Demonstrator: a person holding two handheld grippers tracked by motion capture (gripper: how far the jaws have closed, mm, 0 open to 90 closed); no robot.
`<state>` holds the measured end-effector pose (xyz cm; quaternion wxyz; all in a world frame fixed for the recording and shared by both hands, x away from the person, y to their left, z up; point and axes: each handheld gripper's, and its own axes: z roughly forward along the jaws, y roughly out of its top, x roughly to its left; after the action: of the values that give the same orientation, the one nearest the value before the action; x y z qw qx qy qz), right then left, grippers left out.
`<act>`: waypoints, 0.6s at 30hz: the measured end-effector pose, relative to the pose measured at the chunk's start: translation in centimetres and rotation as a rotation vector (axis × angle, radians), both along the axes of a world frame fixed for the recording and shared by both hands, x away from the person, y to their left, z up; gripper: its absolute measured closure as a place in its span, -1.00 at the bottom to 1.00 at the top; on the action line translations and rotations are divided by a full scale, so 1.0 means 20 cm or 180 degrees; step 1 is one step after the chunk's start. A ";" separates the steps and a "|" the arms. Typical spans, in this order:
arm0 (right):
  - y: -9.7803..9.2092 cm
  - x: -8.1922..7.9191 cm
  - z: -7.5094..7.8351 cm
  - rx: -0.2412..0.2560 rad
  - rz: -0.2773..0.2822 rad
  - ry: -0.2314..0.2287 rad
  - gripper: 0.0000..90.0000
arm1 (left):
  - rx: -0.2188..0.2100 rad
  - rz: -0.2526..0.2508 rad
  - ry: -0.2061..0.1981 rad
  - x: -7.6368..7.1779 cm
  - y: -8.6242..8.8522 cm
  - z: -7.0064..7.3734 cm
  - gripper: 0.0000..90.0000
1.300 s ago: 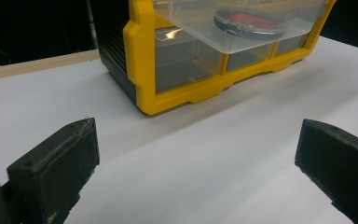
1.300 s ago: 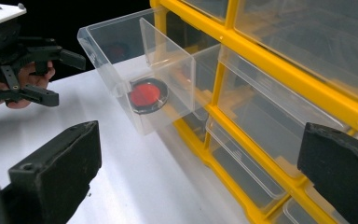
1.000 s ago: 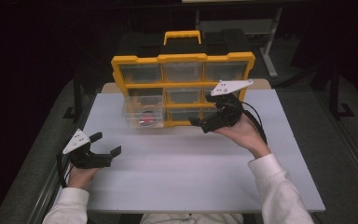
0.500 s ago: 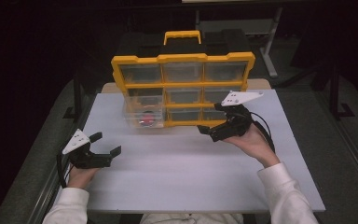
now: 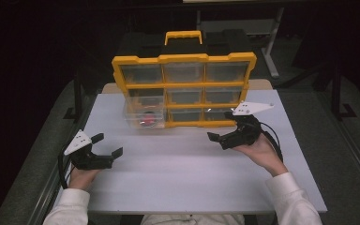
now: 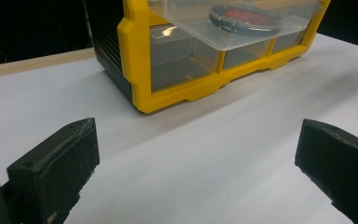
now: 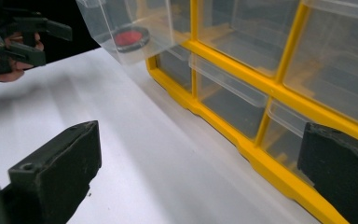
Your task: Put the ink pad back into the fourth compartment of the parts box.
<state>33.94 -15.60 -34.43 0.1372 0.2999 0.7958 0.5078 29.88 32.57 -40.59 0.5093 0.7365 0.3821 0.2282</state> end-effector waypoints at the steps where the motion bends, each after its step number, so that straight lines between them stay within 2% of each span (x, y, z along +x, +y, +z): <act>1: -0.01 0.00 0.00 -0.0010 -0.0020 0.0006 -1.00 | 0.0000 0.0001 -0.0002 0.00 0.00 0.00 -1.00; 18: -0.15 -0.08 -0.10 0.0029 -0.0178 -0.0005 -1.00 | 0.0003 0.0038 0.0012 -0.01 0.00 0.00 -1.00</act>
<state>32.25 -18.58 -36.50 0.1506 0.3223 0.7847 0.5077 29.71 32.65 -40.61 0.5069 0.7349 0.3874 0.2300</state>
